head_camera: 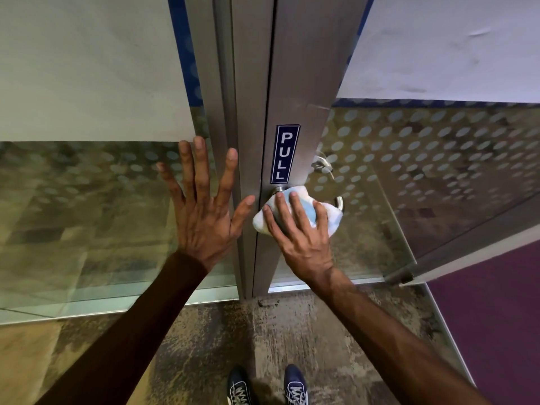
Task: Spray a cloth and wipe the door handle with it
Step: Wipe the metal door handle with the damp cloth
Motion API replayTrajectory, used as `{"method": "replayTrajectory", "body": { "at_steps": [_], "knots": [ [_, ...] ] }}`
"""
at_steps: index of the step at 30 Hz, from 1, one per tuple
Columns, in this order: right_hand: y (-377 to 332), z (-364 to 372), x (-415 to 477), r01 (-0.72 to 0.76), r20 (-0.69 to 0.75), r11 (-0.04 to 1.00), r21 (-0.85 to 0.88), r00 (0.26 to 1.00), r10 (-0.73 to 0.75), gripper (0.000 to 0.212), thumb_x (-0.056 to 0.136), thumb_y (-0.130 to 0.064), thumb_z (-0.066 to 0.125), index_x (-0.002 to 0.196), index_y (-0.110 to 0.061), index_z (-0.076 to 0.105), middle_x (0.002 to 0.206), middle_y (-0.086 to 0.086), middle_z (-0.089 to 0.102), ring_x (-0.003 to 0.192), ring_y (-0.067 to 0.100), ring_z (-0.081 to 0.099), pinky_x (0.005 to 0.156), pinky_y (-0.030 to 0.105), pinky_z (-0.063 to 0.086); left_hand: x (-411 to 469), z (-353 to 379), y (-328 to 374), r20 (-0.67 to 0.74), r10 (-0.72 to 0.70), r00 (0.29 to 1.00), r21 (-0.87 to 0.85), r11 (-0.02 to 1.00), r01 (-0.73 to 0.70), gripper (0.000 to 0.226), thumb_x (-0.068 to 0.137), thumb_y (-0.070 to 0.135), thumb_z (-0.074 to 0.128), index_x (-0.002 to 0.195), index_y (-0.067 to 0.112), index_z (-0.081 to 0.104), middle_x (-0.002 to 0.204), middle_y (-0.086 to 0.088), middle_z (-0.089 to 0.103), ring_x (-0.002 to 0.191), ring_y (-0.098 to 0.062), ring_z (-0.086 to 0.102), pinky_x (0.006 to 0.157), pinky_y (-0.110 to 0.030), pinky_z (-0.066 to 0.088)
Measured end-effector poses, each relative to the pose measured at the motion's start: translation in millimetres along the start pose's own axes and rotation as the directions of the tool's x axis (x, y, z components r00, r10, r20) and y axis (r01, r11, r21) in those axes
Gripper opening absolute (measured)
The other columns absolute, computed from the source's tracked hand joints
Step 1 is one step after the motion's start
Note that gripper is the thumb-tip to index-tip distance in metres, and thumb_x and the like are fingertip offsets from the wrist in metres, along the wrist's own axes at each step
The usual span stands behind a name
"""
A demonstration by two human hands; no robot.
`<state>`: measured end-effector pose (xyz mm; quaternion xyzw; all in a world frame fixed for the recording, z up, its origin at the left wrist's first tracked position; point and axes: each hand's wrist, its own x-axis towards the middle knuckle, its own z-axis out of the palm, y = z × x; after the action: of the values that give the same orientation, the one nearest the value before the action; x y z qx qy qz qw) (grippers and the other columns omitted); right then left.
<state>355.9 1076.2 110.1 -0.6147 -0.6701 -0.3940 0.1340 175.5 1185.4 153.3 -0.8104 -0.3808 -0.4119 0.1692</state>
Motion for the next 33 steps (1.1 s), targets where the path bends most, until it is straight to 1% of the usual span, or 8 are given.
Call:
{"method": "replayTrajectory", "body": {
  "at_steps": [6,15,19,21,23,27,30,33],
  "knots": [
    [31.2,5.5,8.8,0.271,0.034,0.962,-0.016,0.962,-0.271,0.038,0.096,-0.014,0.061,0.133,-0.011,0.069,0.132,0.02,0.07,0.111,0.038,0.071,0.076,0.047,0.059,-0.1,0.4,3.9,0.011,-0.018,1.0,0.012,1.0,0.018,0.075,0.106,0.065,0.025,0.166,0.031,-0.005,0.169,0.001,-0.033,0.159,-0.024,-0.023,0.126,-0.058,-0.013],
    [64.3,5.8,15.0,0.462,0.156,0.884,0.073,0.87,-0.467,0.05,0.1,-0.012,0.048,0.149,-0.014,0.056,0.139,0.029,0.062,0.119,0.042,0.067,0.087,0.048,0.061,-1.6,-5.7,10.5,0.031,-0.046,0.998,0.025,0.999,0.046,0.074,0.106,0.065,0.027,0.166,0.027,0.002,0.169,0.001,-0.034,0.158,-0.023,-0.024,0.125,-0.06,-0.01],
    [72.8,3.1,19.8,0.48,0.253,0.862,0.164,0.824,-0.507,0.068,0.088,-0.013,0.07,0.153,-0.018,0.051,0.144,0.031,0.057,0.123,0.042,0.065,0.088,0.048,0.061,-0.9,-11.2,15.4,0.049,-0.065,0.997,0.034,0.997,0.064,0.072,0.106,0.064,0.027,0.165,0.024,0.013,0.168,0.002,-0.036,0.158,-0.023,-0.026,0.126,-0.058,-0.013],
    [76.4,0.7,24.0,0.472,0.294,0.855,0.213,0.804,-0.517,0.082,0.079,-0.016,0.084,0.153,-0.02,0.05,0.145,0.031,0.056,0.122,0.041,0.066,0.087,0.047,0.061,-1.5,-13.0,17.4,0.053,-0.064,0.997,0.042,0.997,0.062,0.073,0.107,0.064,0.027,0.166,0.025,0.008,0.168,0.001,-0.036,0.158,-0.024,-0.026,0.126,-0.058,-0.013],
    [78.1,-2.2,26.6,0.479,0.305,0.846,0.233,0.79,-0.532,0.086,0.077,-0.016,0.086,0.154,-0.019,0.049,0.145,0.031,0.055,0.119,0.041,0.066,0.087,0.047,0.061,-1.8,-13.7,19.1,0.054,-0.062,0.997,0.045,0.997,0.059,0.074,0.107,0.064,0.027,0.167,0.028,0.002,0.168,0.001,-0.037,0.158,-0.024,-0.026,0.126,-0.057,-0.013],
    [78.4,-5.6,21.5,0.558,0.282,0.814,0.161,0.765,-0.579,0.075,0.087,-0.014,0.072,0.156,-0.017,0.041,0.148,0.027,0.052,0.122,0.041,0.061,0.087,0.051,0.059,0.0,-11.4,20.0,0.057,-0.054,0.997,0.051,0.997,0.051,0.075,0.107,0.064,0.029,0.166,0.03,-0.002,0.168,0.0,-0.036,0.158,-0.025,-0.025,0.126,-0.059,-0.012],
    [80.9,-3.8,13.7,0.619,0.249,0.783,0.064,0.75,-0.613,0.059,0.093,-0.009,0.056,0.15,-0.017,0.046,0.148,0.024,0.05,0.124,0.041,0.059,0.085,0.052,0.059,2.3,-8.9,20.1,0.052,-0.052,0.997,0.048,0.998,0.05,0.075,0.107,0.063,0.03,0.166,0.03,-0.003,0.168,-0.001,-0.035,0.158,-0.026,-0.024,0.126,-0.06,-0.011],
    [87.0,2.0,5.9,0.684,0.207,0.729,-0.028,0.717,-0.665,0.053,0.095,-0.001,0.05,0.147,-0.013,0.05,0.152,0.025,0.042,0.128,0.043,0.051,0.088,0.054,0.057,5.1,-8.1,20.9,0.052,-0.055,0.997,0.048,0.997,0.053,0.075,0.107,0.063,0.029,0.166,0.031,-0.005,0.167,0.0,-0.037,0.157,-0.025,-0.026,0.126,-0.06,-0.012]
  ]
}}
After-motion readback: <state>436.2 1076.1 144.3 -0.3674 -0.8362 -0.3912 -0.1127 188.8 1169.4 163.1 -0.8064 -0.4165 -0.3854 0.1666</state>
